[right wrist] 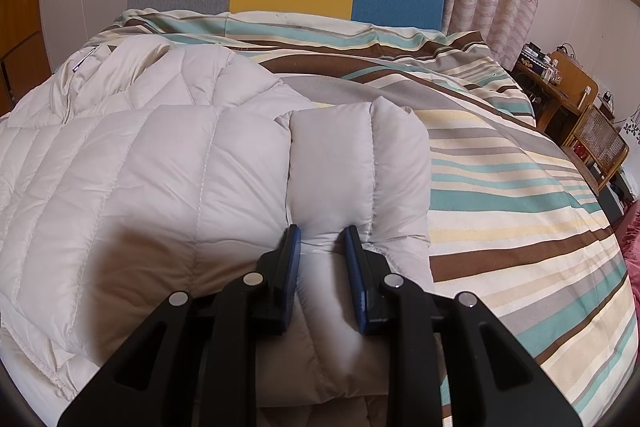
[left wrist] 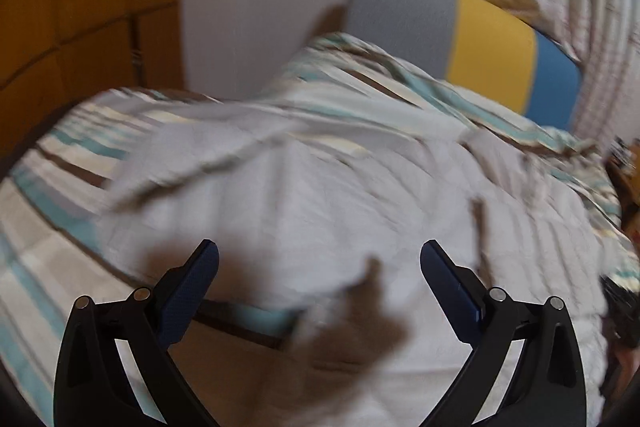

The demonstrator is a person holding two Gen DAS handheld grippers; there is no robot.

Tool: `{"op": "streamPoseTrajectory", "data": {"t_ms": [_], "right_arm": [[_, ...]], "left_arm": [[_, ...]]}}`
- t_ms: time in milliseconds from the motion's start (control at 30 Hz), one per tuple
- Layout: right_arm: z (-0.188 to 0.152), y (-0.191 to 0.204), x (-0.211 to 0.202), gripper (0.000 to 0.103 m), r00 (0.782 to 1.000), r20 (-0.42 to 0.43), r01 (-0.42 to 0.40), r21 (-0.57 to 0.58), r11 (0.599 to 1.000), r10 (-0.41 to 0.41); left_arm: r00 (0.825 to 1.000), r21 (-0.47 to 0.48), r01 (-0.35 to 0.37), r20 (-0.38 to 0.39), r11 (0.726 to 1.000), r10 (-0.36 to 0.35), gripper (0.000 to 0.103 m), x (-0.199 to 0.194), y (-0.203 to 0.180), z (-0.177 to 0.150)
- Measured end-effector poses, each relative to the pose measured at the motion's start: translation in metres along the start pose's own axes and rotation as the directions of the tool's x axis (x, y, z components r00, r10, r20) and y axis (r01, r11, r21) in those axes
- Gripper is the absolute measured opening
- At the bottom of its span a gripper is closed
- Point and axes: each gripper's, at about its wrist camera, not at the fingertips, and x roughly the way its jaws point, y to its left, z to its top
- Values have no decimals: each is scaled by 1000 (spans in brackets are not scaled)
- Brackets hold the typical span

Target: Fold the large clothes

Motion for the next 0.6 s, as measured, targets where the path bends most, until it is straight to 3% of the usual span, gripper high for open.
{"op": "streamPoseTrajectory", "data": {"t_ms": [100,200,367,433,500,567,600], "right_arm": [[0,1,0,23,1000,0,3,-2,1000,-3],[0,1,0,23,1000,0,5,-4,1000,-5],[1,2,0,23,1000,0,11,-7,1000,-11],[1,3,1,23,1000,0,15,-9,1000,-15],[1,3,1,23,1000,0,18,-11,1000,-18],[1,3,1,23,1000,0,20,-13,1000,-20],[1,4,1,23,1000,0,21,-13,1000,-21]], "left_arm": [[996,-33,-69,48,997,71,100,-3,24,9],[982,30,-184,36,982,183,100,10,37,18],[946,175,-325,39,929,323,100,36,50,23],[933,205,-356,24,912,359,95,49,53,26],[932,212,-354,-1,911,363,78,58,59,28],[931,201,-352,-28,914,365,68,69,63,30],[930,193,-355,-29,915,367,57,70,65,31]]}}
